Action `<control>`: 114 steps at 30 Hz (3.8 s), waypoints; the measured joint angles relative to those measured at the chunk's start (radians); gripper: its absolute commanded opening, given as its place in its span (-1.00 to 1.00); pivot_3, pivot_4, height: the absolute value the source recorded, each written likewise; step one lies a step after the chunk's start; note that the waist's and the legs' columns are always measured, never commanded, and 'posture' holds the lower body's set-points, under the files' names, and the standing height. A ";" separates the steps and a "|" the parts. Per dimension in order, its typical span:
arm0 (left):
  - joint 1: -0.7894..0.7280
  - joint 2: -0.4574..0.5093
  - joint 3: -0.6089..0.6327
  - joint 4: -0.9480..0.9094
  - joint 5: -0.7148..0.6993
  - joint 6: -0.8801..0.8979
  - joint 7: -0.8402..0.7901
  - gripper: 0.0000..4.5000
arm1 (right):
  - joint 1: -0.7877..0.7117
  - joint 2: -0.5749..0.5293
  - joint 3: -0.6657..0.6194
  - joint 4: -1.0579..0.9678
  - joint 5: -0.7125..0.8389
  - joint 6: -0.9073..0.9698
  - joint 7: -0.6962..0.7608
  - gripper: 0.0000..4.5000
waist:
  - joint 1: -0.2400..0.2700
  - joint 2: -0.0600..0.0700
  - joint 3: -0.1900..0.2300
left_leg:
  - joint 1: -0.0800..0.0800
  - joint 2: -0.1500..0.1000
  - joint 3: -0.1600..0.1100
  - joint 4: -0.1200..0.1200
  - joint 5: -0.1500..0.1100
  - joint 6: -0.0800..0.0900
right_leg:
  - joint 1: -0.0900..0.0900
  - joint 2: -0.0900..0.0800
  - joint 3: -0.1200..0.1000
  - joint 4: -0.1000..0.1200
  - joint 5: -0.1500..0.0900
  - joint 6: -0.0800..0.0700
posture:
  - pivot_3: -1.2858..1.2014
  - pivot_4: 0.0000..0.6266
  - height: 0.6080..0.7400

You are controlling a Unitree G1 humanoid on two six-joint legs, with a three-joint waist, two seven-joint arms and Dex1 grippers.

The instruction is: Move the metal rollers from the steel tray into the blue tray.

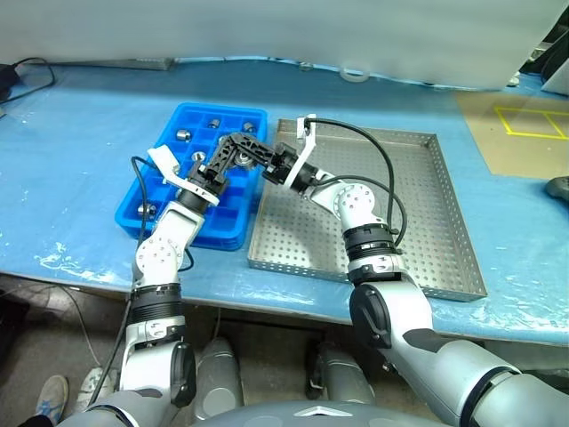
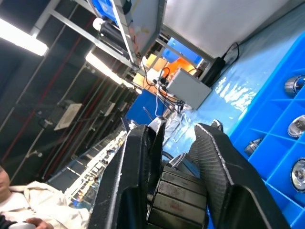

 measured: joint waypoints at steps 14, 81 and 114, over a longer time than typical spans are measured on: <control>-0.052 -0.054 0.161 0.037 -0.122 -0.087 0.091 -0.17 | 0.000 0.008 -0.054 -0.083 0.186 0.133 0.044 -0.58 | 0.004 0.000 0.000 | 0.000 0.000 0.000 0.000 0.000 0.000 | 0.000 0.000 0.000 0.000 0.000 0.000 | -0.07 -0.52 1.00; 0.327 0.402 -0.132 -0.202 0.507 -0.192 0.020 -0.17 | -0.228 -0.042 0.304 0.661 -0.708 -0.878 -0.087 0.64 | 0.026 0.000 0.000 | 0.001 0.001 -0.002 0.004 0.000 0.000 | -0.004 0.000 0.000 0.014 -0.002 -0.002 | 0.05 -0.52 1.00; 0.256 0.374 -0.204 -0.114 0.663 -0.226 -0.074 0.16 | -0.168 -0.029 0.306 0.637 -0.735 -0.879 -0.107 0.66 | -0.003 0.001 0.000 | 0.002 0.001 -0.001 0.004 -0.001 0.001 | -0.004 0.000 0.001 0.014 -0.002 -0.003 | 0.02 -0.52 1.00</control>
